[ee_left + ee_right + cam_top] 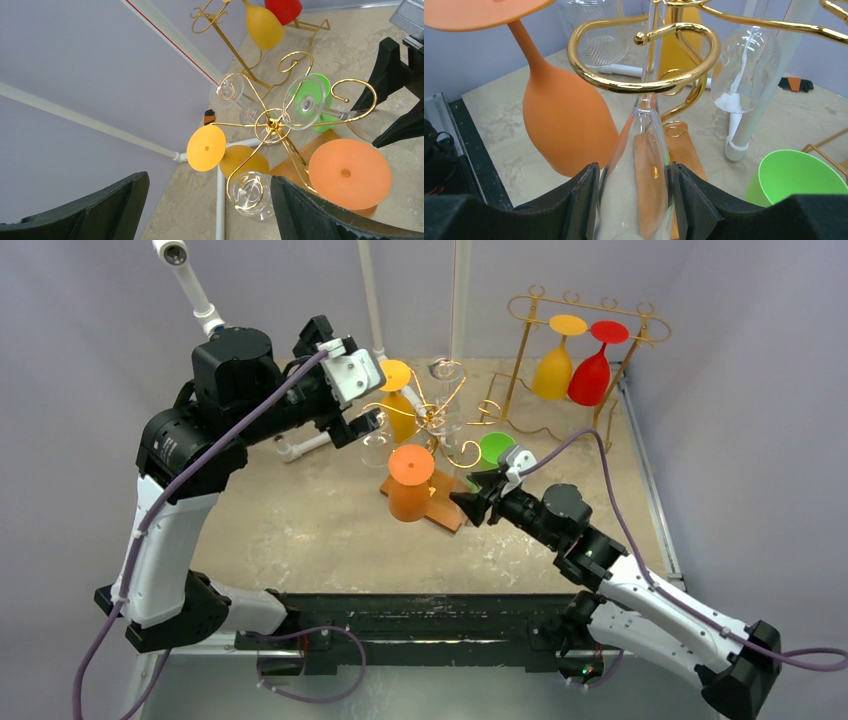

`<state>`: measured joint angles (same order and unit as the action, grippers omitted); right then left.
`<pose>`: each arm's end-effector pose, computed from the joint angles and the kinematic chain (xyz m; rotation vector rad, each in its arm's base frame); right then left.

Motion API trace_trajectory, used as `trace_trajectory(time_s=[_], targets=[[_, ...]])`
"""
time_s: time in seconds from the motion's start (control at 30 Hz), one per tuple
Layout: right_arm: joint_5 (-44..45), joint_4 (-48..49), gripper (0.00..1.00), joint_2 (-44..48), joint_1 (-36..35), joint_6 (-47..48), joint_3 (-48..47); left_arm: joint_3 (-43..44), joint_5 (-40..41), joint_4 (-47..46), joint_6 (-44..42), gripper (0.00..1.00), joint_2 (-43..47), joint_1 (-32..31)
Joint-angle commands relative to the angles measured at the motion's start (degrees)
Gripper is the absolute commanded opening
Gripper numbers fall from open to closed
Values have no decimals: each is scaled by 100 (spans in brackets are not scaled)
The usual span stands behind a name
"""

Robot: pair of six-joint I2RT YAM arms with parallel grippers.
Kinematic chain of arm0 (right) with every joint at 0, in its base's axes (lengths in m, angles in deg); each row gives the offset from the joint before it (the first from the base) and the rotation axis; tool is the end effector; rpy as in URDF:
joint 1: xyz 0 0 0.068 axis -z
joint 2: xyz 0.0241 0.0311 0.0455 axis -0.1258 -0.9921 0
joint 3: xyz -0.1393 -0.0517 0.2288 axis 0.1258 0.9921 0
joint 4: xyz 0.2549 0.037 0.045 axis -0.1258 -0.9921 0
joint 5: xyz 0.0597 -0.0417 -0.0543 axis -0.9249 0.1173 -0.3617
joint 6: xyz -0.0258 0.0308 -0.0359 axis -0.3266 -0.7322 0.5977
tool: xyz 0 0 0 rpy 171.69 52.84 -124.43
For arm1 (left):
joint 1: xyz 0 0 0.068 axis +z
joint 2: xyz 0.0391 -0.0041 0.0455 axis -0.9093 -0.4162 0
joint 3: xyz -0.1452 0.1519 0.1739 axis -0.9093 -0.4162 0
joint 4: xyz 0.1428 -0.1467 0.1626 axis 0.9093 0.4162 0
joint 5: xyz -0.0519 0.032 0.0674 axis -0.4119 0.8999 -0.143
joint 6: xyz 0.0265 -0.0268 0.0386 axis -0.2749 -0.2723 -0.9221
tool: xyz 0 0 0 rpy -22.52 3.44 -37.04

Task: Place the wine glass upside down on the wine glass rack
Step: Turn the wine glass upside down at the wine rack.

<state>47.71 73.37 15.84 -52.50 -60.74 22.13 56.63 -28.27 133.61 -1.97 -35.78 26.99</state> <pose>0.1340 0.1374 0.3119 -0.6137 1.5266 0.6946 0.1451 -0.1207 0.5638 1.1292 1.4356 -0.1828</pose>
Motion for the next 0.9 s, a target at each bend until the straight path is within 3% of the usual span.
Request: trace_trajectory(time_s=[0.0, 0.53, 0.87], targets=[[176, 634, 0, 170, -128, 109, 127, 114, 1492, 520, 672, 100, -182, -17], [391, 984, 0, 863, -339, 174, 709, 65, 1704, 460, 717, 100, -407, -17], [407, 1766, 0, 972, -393, 555, 1187, 139, 1806, 505, 726, 100, -492, -22]])
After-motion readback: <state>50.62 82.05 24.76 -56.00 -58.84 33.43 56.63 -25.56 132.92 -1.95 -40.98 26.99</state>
